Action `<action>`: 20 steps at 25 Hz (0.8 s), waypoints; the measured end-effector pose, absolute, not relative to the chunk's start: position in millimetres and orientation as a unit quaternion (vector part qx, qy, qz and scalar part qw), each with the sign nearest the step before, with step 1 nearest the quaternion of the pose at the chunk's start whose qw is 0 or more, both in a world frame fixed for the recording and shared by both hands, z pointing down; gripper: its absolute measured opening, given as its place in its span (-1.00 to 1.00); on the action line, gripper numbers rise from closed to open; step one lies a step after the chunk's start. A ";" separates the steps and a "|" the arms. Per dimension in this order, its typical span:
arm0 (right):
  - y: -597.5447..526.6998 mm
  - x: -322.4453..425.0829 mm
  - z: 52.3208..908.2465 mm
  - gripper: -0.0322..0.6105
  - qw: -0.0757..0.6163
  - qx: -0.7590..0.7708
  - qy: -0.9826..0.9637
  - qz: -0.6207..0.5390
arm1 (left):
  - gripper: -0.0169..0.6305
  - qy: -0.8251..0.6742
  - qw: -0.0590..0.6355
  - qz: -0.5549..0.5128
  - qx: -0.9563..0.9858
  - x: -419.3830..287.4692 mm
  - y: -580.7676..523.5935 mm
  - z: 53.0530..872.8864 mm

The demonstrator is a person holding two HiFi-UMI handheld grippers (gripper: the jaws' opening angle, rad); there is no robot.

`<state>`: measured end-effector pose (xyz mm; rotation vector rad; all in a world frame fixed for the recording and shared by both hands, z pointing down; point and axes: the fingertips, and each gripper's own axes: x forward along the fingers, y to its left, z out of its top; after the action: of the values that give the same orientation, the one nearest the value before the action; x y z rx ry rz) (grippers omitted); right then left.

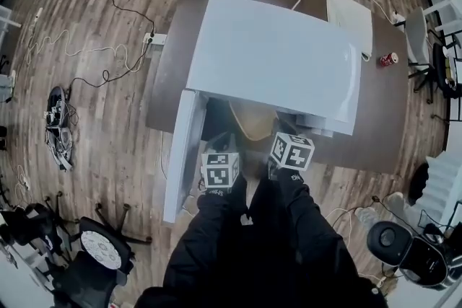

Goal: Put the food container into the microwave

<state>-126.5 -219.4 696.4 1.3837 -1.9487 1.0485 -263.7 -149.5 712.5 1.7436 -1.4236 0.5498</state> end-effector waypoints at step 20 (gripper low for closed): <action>-298.4 -143.1 699.8 -0.77 0.187 0.578 -0.705 0.367 | -0.84 -0.554 0.413 0.211 0.691 -269.9 -189.0 727.6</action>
<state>-143.1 -298.4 699.8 1.6274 -1.9834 1.0322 -269.9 -189.0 727.6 1.7384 -1.3939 0.5299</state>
